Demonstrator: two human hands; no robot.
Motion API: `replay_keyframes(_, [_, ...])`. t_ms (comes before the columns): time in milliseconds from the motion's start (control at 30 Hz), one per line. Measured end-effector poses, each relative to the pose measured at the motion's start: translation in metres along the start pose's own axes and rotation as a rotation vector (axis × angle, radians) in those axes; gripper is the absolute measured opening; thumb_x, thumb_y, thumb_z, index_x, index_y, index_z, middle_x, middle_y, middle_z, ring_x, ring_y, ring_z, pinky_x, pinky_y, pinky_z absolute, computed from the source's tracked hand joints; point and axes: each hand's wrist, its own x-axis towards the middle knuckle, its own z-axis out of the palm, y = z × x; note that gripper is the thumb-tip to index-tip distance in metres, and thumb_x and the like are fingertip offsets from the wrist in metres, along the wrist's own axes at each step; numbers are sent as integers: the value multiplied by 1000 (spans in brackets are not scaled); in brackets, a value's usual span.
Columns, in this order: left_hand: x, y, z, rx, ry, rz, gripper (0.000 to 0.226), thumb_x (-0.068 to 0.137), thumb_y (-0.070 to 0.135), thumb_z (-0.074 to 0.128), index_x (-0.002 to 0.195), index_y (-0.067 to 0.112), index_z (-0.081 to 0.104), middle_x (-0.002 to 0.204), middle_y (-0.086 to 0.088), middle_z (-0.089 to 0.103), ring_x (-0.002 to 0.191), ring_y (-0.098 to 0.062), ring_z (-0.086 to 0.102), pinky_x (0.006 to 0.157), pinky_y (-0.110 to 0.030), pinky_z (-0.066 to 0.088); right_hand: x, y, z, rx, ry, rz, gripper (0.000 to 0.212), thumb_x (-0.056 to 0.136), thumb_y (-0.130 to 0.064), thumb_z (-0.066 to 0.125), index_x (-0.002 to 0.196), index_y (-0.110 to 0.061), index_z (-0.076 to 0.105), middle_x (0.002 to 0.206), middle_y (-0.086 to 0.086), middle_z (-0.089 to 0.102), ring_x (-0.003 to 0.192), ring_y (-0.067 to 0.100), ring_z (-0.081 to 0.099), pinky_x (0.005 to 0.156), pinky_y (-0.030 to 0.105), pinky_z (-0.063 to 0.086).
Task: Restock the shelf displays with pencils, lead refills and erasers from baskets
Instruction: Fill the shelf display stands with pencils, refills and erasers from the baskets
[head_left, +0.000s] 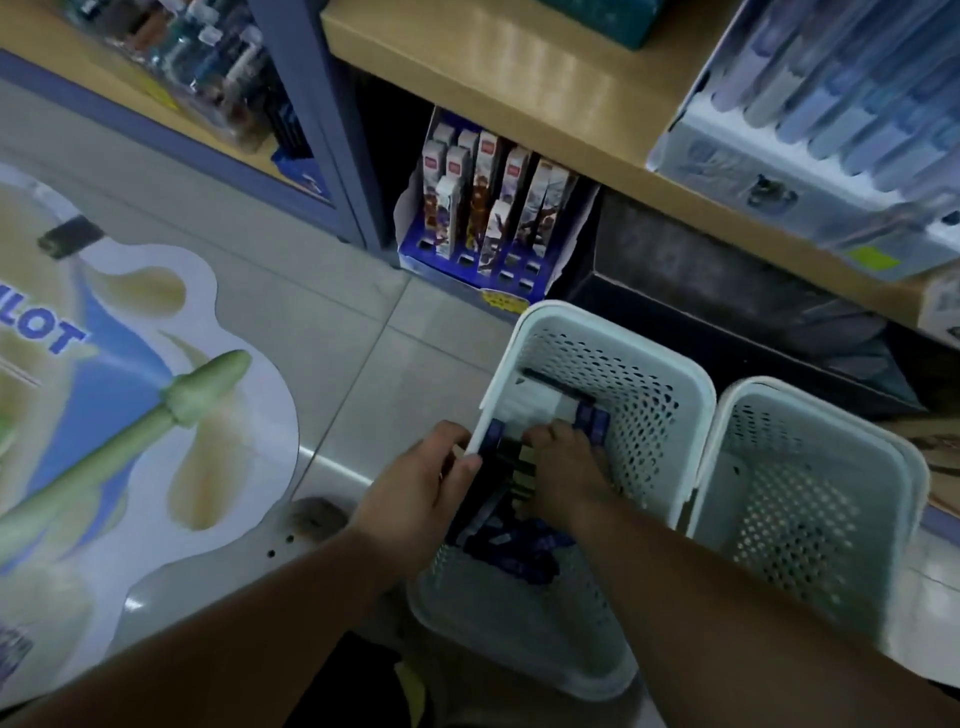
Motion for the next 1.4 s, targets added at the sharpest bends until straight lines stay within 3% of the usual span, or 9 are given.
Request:
replay_keyframes(233, [0, -4, 5, -45, 24, 47, 10, 102, 36, 47, 105, 27, 50, 74, 6, 55, 67, -13, 53, 62, -35, 44, 5, 1, 0, -83, -29, 1, 101, 61, -32, 95, 141, -32, 33, 145, 2, 35, 135, 25, 33, 106, 47, 35])
replay_keyframes(433, [-1, -6, 5, -48, 23, 38, 13, 101, 41, 44, 108, 30, 49, 76, 6, 57, 68, -14, 56, 60, -34, 45, -1, -4, 10, -148, 44, -15, 110, 53, -47, 95, 139, -28, 31, 142, 4, 35, 134, 27, 34, 105, 48, 32])
replay_keyframes(733, [0, -7, 5, -72, 7, 32, 38, 95, 56, 36, 114, 26, 50, 81, 5, 57, 72, -16, 58, 62, -37, 48, 12, -2, -9, -112, -43, 20, 86, 54, -51, 94, 124, -27, 50, 131, -1, 55, 126, 22, 48, 106, 46, 35])
replay_keyframes(933, [1, -12, 6, -95, -2, 40, 18, 103, 41, 45, 111, 26, 50, 78, 3, 56, 70, -19, 57, 62, -42, 50, 18, -2, -18, -43, -53, 58, 91, 55, -51, 93, 131, -25, 50, 134, 0, 55, 126, 22, 52, 103, 44, 42])
replay_keyframes(1200, [0, -10, 5, -115, -8, 36, 21, 101, 45, 44, 111, 29, 49, 81, 3, 57, 70, -18, 57, 62, -42, 50, 24, 3, -16, 40, 26, 113, 66, 72, -43, 86, 126, -20, 55, 133, 4, 55, 121, 24, 56, 99, 40, 49])
replay_keyframes(1400, [1, -9, 5, -108, -16, 18, 30, 99, 48, 41, 115, 25, 50, 81, 4, 55, 69, -15, 54, 60, -33, 45, 27, 3, -10, 32, 68, 155, 64, 76, -50, 81, 126, -18, 57, 130, 6, 60, 122, 26, 56, 101, 41, 46])
